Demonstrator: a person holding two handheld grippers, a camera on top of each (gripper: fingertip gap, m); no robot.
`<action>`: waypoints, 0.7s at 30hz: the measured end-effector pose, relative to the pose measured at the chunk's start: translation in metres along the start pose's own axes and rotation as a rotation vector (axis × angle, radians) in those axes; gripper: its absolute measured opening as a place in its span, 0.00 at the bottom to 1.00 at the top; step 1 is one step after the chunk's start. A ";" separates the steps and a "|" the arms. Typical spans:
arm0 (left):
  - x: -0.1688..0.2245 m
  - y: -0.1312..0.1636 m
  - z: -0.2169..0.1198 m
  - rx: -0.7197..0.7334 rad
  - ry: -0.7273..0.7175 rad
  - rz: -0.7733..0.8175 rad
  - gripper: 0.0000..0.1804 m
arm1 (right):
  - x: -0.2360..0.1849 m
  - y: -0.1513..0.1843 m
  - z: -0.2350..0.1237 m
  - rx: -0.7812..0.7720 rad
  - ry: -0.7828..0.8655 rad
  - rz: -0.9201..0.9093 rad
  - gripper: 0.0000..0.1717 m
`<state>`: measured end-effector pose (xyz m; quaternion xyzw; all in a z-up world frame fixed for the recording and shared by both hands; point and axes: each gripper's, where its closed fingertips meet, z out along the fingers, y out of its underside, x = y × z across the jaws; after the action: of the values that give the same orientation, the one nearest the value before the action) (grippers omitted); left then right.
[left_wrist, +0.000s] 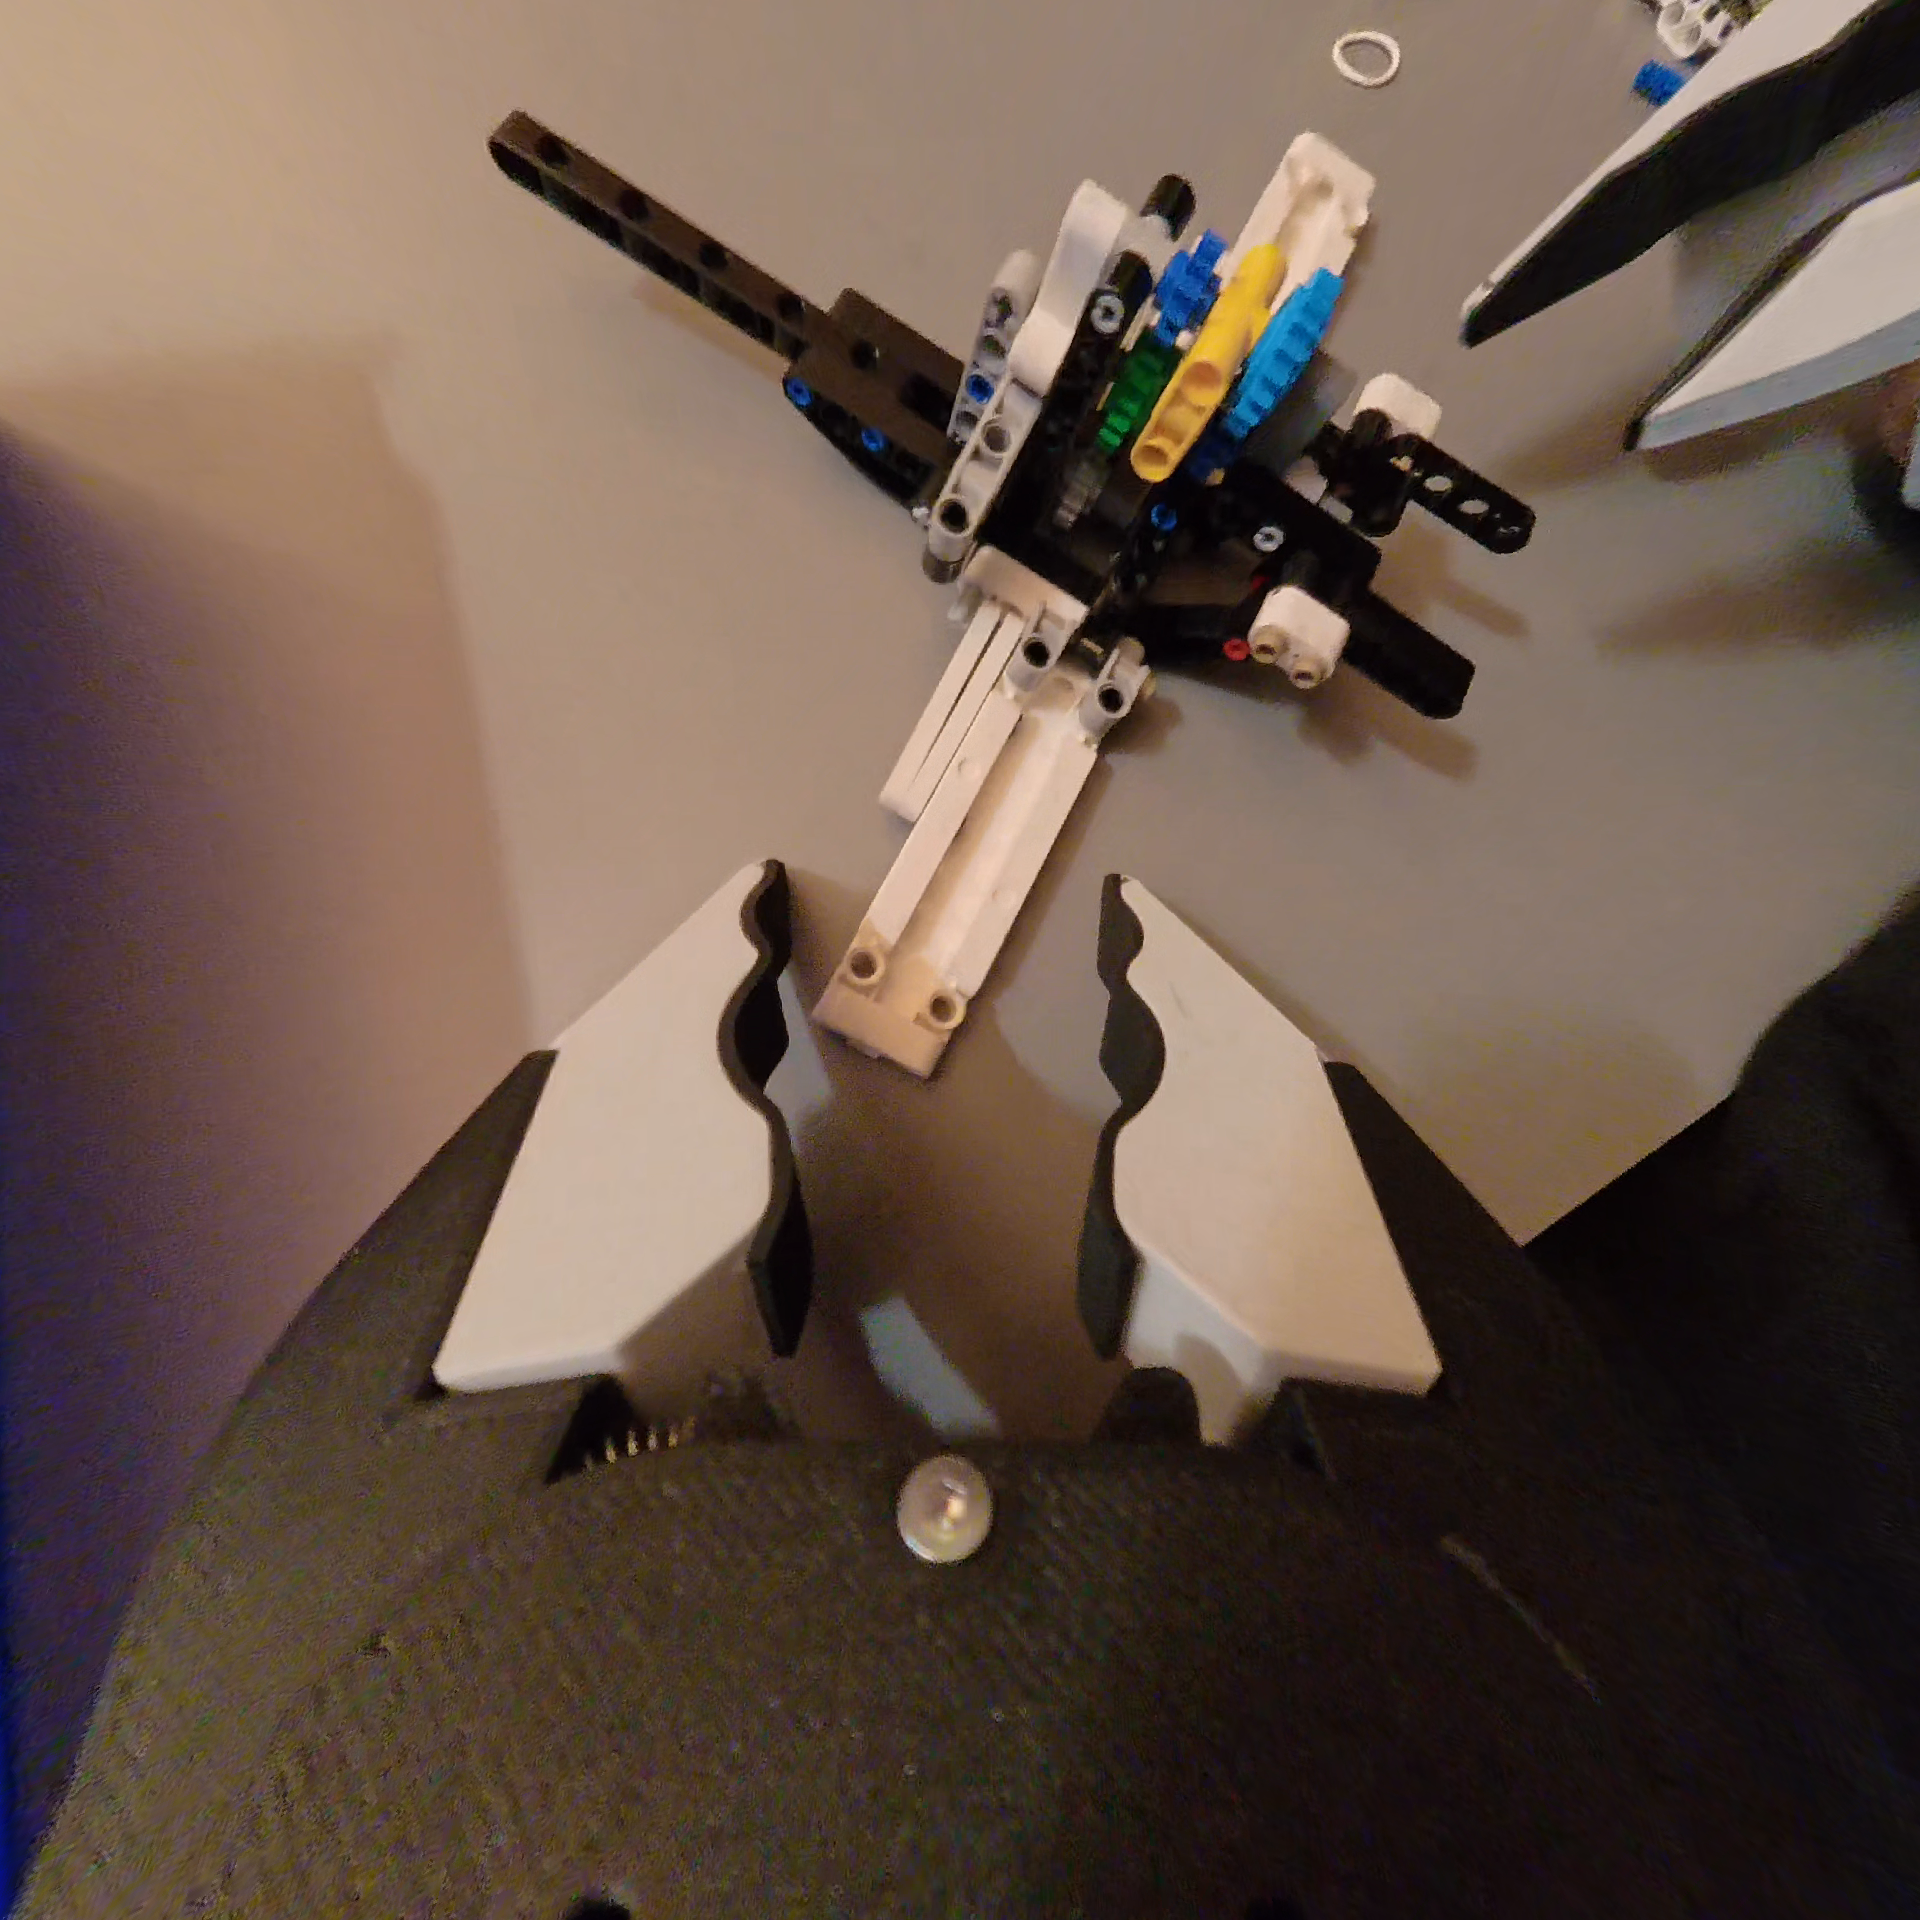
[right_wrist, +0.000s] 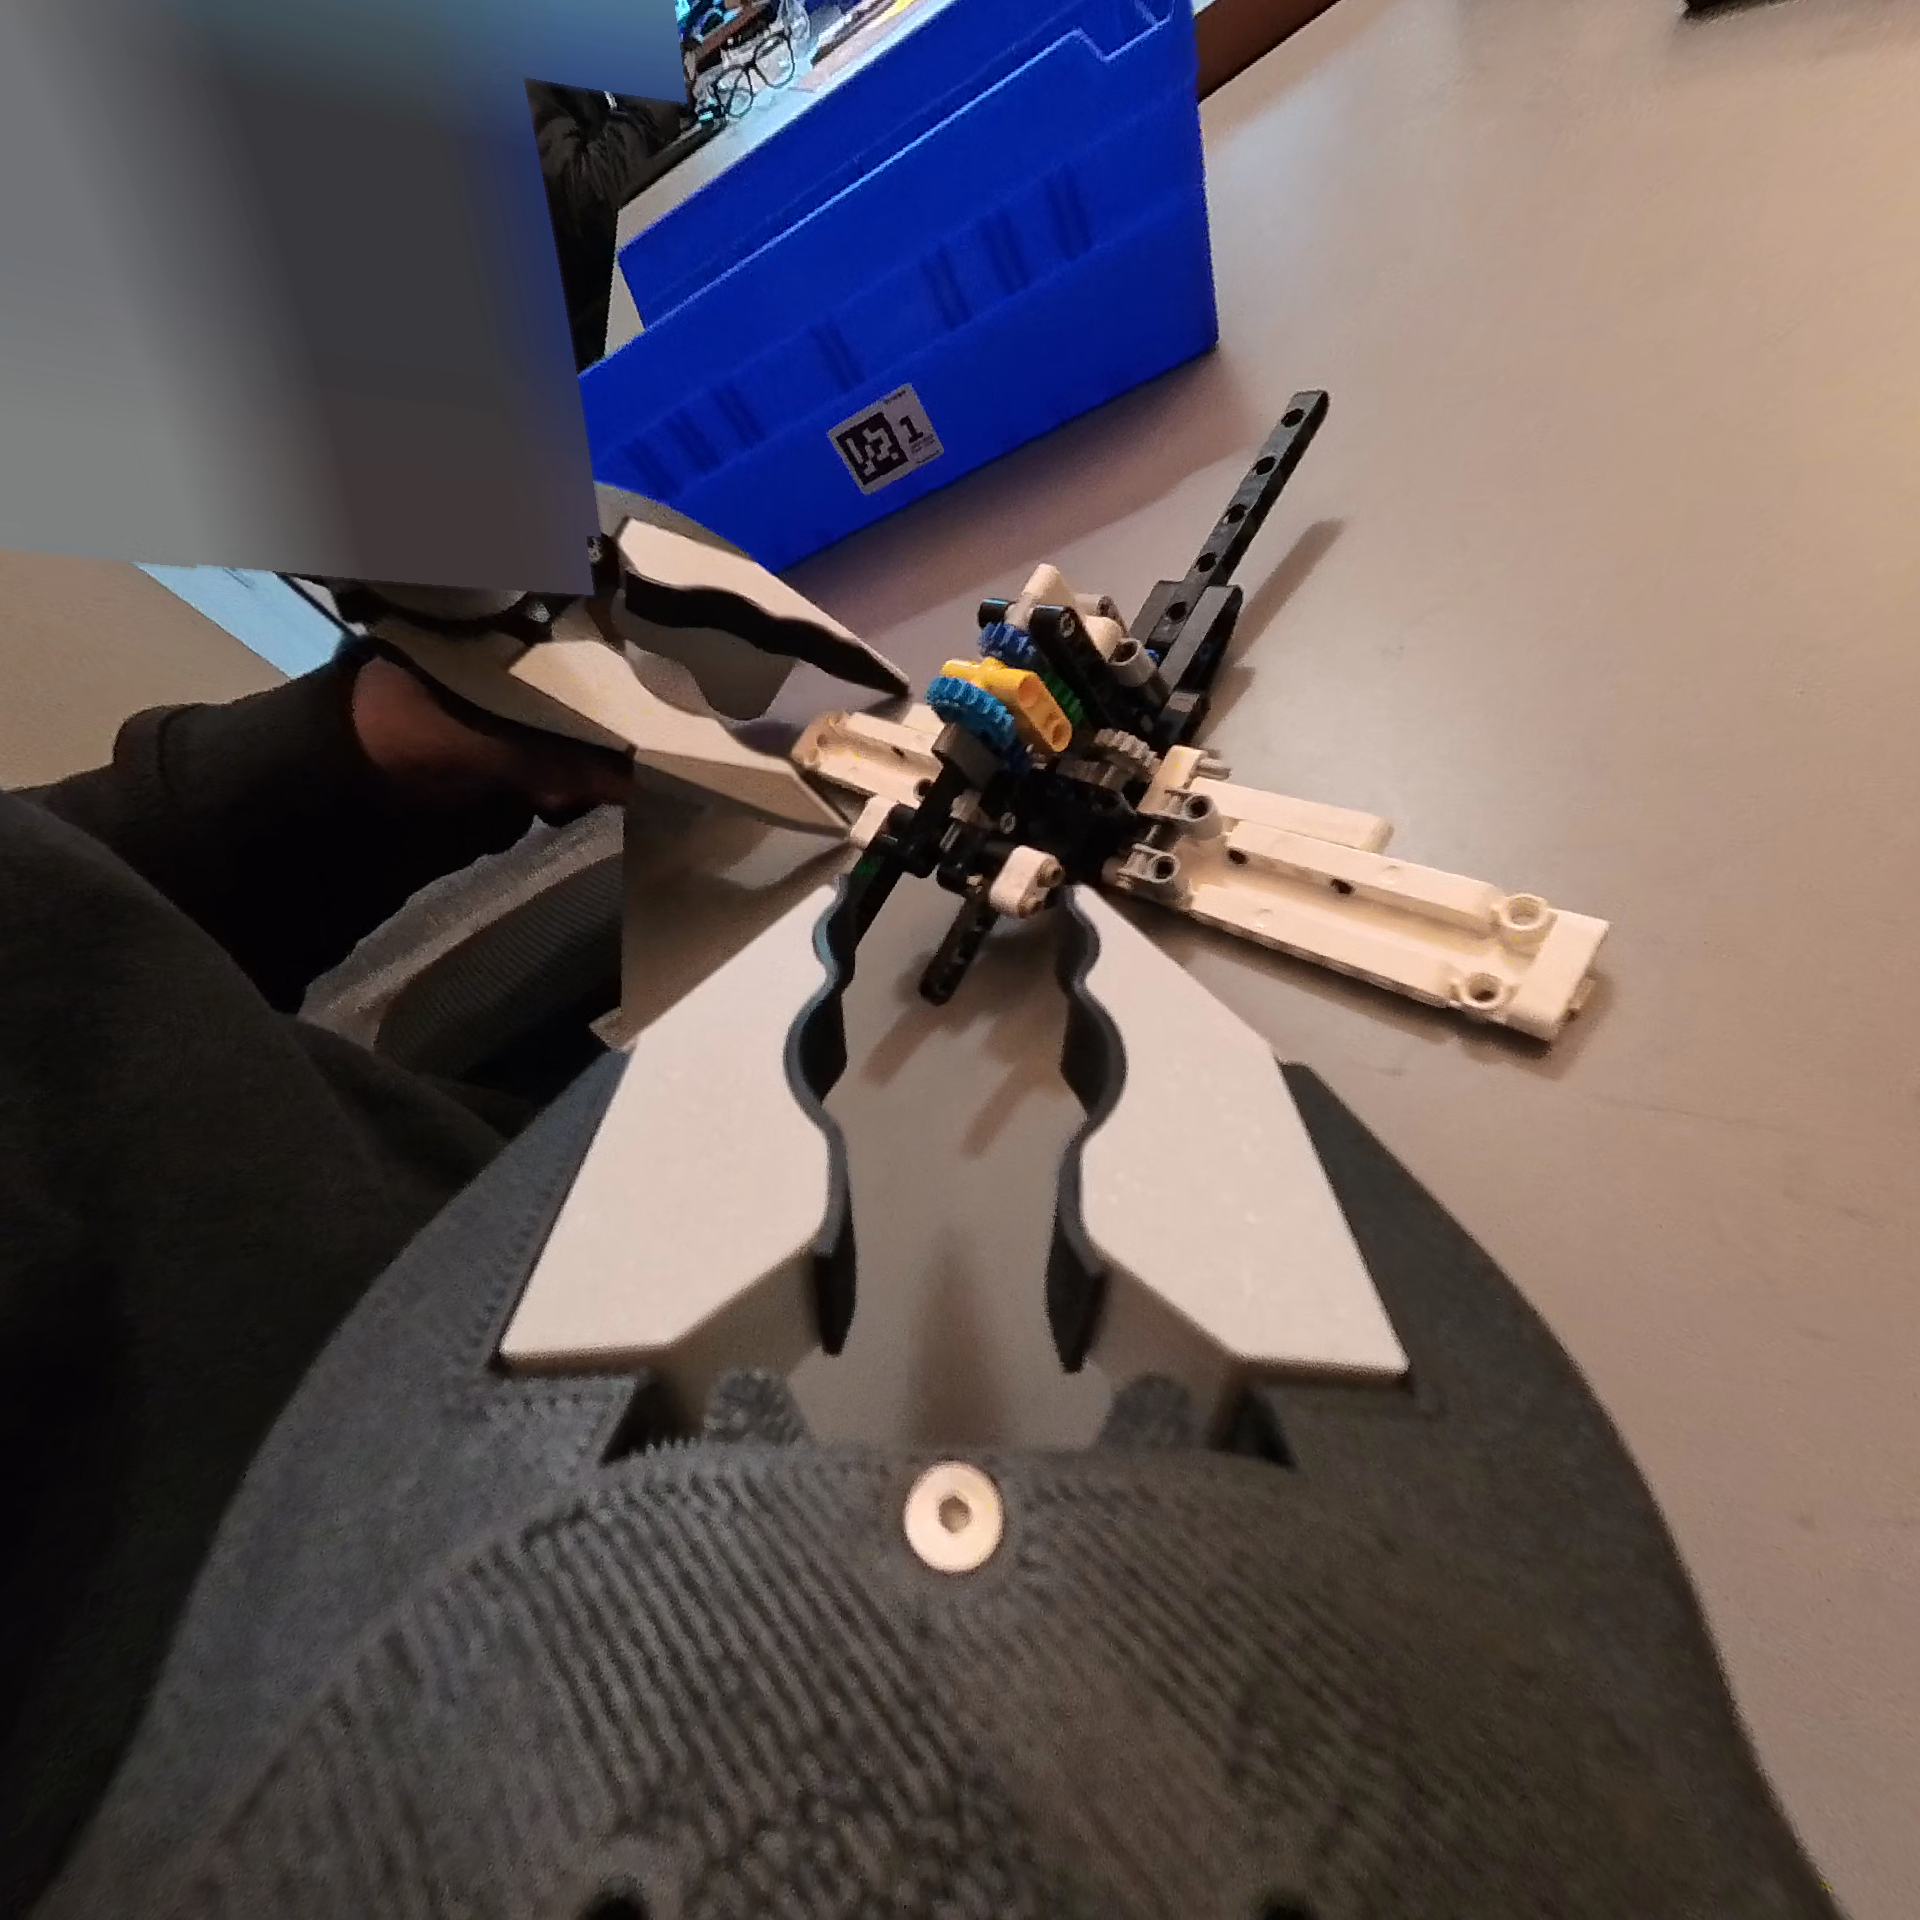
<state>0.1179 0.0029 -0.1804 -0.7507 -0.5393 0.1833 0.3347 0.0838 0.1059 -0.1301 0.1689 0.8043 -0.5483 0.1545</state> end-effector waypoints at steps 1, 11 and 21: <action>0.002 0.000 0.001 -0.004 0.008 0.001 0.33 | -0.001 0.001 0.001 -0.010 0.003 -0.011 0.22; 0.006 -0.002 0.005 -0.005 -0.011 0.037 0.26 | -0.001 0.014 0.011 -0.104 0.049 -0.075 0.23; 0.010 -0.004 0.007 -0.009 -0.004 0.045 0.22 | 0.002 0.012 0.010 -0.094 0.043 -0.034 0.23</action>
<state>0.1148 0.0150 -0.1816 -0.7639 -0.5237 0.1897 0.3260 0.0878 0.1010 -0.1451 0.1596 0.8349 -0.5089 0.1358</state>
